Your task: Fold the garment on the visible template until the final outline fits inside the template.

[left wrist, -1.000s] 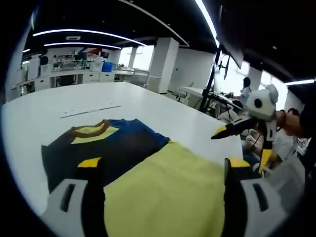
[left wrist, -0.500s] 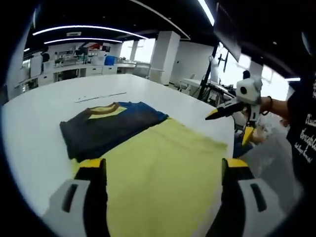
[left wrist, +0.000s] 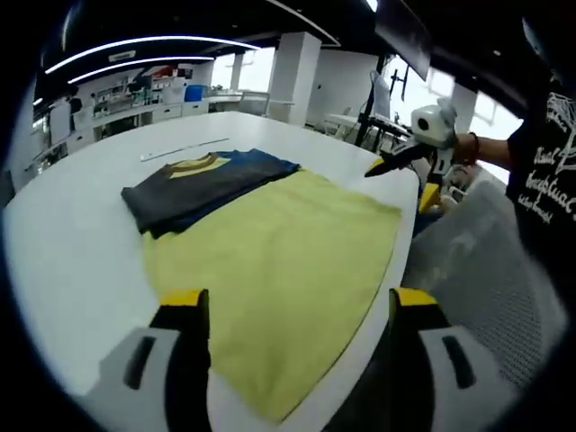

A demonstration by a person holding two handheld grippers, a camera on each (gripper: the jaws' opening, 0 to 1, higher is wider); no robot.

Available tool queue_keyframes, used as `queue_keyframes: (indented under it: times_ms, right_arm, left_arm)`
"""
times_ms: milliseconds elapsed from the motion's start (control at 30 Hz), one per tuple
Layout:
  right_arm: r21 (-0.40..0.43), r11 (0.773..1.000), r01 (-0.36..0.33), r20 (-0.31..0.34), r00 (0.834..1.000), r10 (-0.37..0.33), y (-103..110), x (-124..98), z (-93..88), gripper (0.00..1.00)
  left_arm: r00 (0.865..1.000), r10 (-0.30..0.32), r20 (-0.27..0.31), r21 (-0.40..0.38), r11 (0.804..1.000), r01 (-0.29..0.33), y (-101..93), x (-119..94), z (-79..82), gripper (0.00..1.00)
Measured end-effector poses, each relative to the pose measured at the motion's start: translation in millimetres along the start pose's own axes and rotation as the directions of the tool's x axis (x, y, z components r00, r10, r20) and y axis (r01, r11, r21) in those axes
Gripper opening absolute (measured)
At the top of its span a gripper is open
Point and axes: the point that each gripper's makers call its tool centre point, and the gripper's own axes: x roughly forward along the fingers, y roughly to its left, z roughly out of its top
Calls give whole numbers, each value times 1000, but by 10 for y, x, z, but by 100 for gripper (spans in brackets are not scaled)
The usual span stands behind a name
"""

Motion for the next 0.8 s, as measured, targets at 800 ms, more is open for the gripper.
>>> queue_keyframes:
  times_ms: [800]
  right_arm:
    - [-108, 994, 1, -122, 992, -15, -53, 68, -412, 54]
  left_arm:
    - [977, 2, -213, 158, 987, 33, 7, -57, -502, 48]
